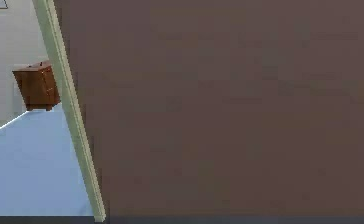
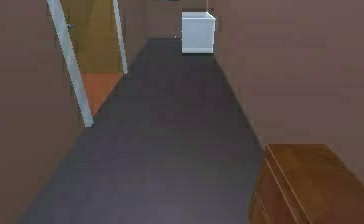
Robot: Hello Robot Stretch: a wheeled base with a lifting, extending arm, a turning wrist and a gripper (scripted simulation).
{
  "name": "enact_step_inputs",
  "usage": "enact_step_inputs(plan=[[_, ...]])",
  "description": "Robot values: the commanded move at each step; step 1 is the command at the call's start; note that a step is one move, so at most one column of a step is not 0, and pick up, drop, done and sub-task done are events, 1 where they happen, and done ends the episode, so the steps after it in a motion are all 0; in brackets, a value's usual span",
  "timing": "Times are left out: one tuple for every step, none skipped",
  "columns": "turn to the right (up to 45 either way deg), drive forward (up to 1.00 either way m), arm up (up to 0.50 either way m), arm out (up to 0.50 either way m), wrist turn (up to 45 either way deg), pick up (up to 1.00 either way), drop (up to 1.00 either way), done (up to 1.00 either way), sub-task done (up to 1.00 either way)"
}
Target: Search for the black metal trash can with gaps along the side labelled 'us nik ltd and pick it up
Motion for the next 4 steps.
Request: enact_step_inputs(plan=[[0.0, 0.05, 0.00, 0.00, 0.0, 0.00, 0.00, 0.00, 0.00], [45.0, 0.00, 0.00, 0.00, 0.0, 0.00, 0.00, 0.00, 0.00], [33.0, 0.00, 0.00, 0.00, 0.0, 0.00, 0.00, 0.00, 0.00], [0.0, 1.00, 0.00, 0.00, 0.0, 0.00, 0.00, 0.00, 0.00]])
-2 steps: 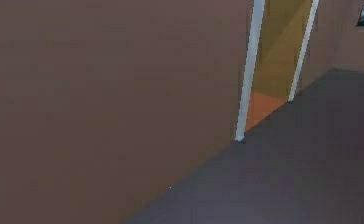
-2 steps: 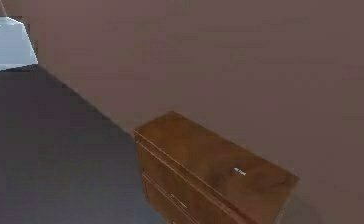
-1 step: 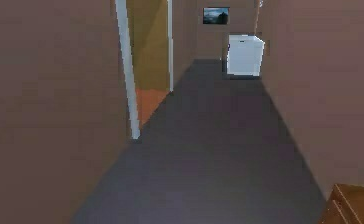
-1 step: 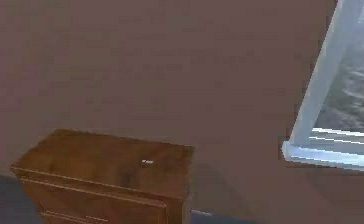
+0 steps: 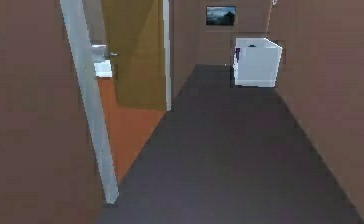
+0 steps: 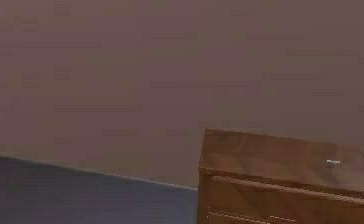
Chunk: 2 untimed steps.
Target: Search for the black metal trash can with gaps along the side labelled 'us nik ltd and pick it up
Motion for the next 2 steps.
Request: enact_step_inputs(plan=[[0.0, 1.00, 0.00, 0.00, 0.0, 0.00, 0.00, 0.00, 0.00], [0.0, 0.55, 0.00, 0.00, 0.0, 0.00, 0.00, 0.00, 0.00]])
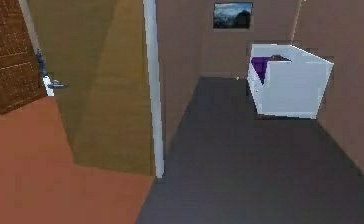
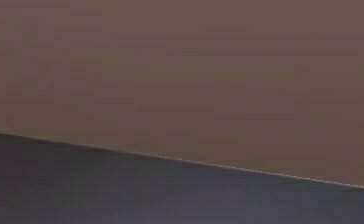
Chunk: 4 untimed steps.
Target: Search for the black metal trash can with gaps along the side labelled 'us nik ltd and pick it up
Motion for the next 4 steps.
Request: enact_step_inputs(plan=[[-30.0, 0.00, 0.00, 0.00, 0.0, 0.00, 0.00, 0.00, 0.00], [0.0, 0.45, 0.00, 0.00, 0.0, 0.00, 0.00, 0.00, 0.00], [-33.0, 0.00, 0.00, 0.00, 0.0, 0.00, 0.00, 0.00, 0.00], [0.0, 1.00, 0.00, 0.00, 0.0, 0.00, 0.00, 0.00, 0.00]])
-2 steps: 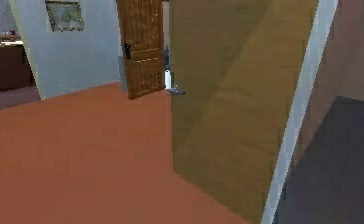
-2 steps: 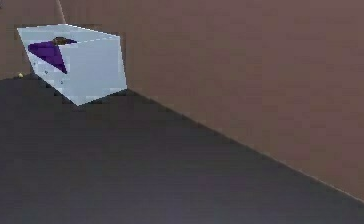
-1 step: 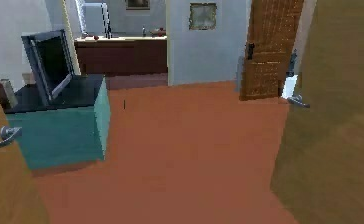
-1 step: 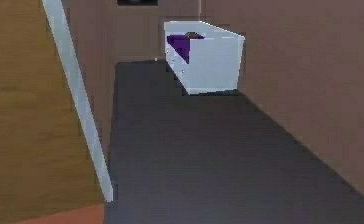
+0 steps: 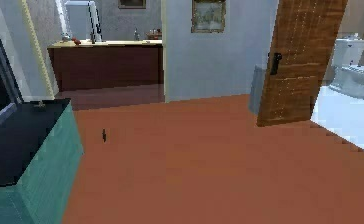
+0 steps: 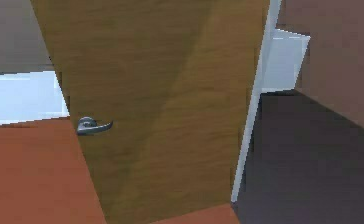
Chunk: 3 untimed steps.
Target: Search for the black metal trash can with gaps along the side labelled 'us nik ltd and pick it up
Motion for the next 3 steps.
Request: enact_step_inputs(plan=[[-6.0, 0.00, 0.00, 0.00, 0.0, 0.00, 0.00, 0.00, 0.00], [0.0, 0.55, 0.00, 0.00, 0.0, 0.00, 0.00, 0.00, 0.00], [45.0, 0.00, 0.00, 0.00, 0.0, 0.00, 0.00, 0.00, 0.00]])
